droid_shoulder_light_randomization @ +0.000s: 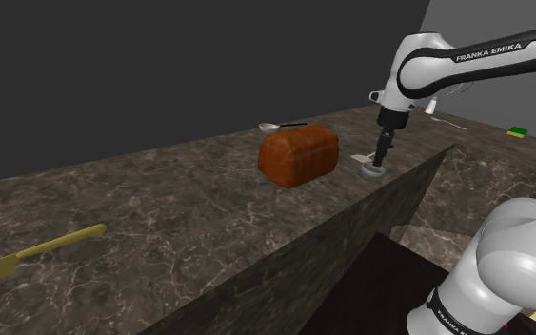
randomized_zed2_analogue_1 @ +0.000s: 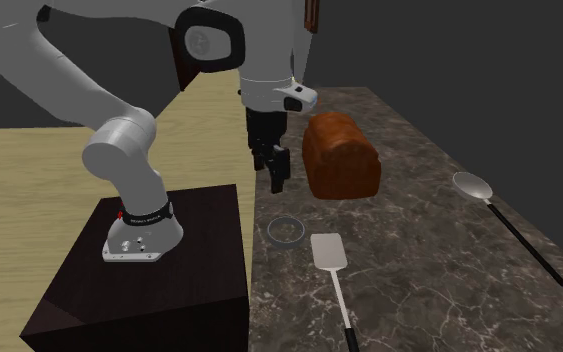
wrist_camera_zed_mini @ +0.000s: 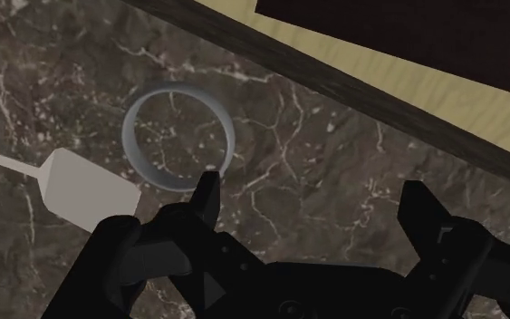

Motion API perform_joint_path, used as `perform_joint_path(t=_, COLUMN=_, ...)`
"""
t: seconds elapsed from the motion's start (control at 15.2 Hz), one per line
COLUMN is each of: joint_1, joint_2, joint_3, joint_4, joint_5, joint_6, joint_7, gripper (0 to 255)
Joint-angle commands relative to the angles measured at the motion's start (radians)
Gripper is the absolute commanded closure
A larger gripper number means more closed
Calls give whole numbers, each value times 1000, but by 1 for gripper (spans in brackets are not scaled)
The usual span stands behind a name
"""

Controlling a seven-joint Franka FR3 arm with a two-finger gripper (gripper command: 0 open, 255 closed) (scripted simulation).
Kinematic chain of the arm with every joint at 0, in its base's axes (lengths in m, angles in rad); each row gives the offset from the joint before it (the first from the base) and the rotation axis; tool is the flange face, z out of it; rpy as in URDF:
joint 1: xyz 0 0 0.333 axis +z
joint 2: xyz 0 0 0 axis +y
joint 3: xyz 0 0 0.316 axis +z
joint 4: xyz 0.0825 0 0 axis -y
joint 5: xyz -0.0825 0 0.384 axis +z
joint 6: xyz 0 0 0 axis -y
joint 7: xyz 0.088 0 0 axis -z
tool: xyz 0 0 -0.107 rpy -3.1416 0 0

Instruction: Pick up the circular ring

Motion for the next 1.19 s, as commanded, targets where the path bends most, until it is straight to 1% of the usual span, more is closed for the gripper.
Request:
perform_joint_path(t=0.0, joint_1=3, joint_2=63, joint_3=-52, joint_4=7, joint_5=-4, joint_6=62, joint_7=-54, gripper=0)
perform_joint_path(t=0.13, joint_1=10, joint_2=130, joint_3=-106, joint_4=25, joint_5=2, joint_6=115, joint_7=-112, gripper=0)
perform_joint_path(t=0.2, joint_1=12, joint_2=149, joint_3=-121, joint_4=31, joint_5=6, joint_6=129, joint_7=-129, gripper=0)
perform_joint_path(t=0.66, joint_1=17, joint_2=201, joint_3=-148, joint_4=-28, joint_5=7, joint_6=238, joint_7=-139, gripper=0)
perform_joint_path(t=0.79, joint_1=18, joint_2=206, joint_3=-150, joint_4=-32, joint_5=7, joint_6=248, joint_7=-140, gripper=0)
perform_joint_path(t=0.86, joint_1=18, joint_2=206, joint_3=-150, joint_4=-31, joint_5=8, joint_6=247, joint_7=-140, gripper=255)
perform_joint_path(t=1.12, joint_1=17, joint_2=205, joint_3=-150, joint_4=-33, joint_5=6, joint_6=247, joint_7=-140, gripper=255)
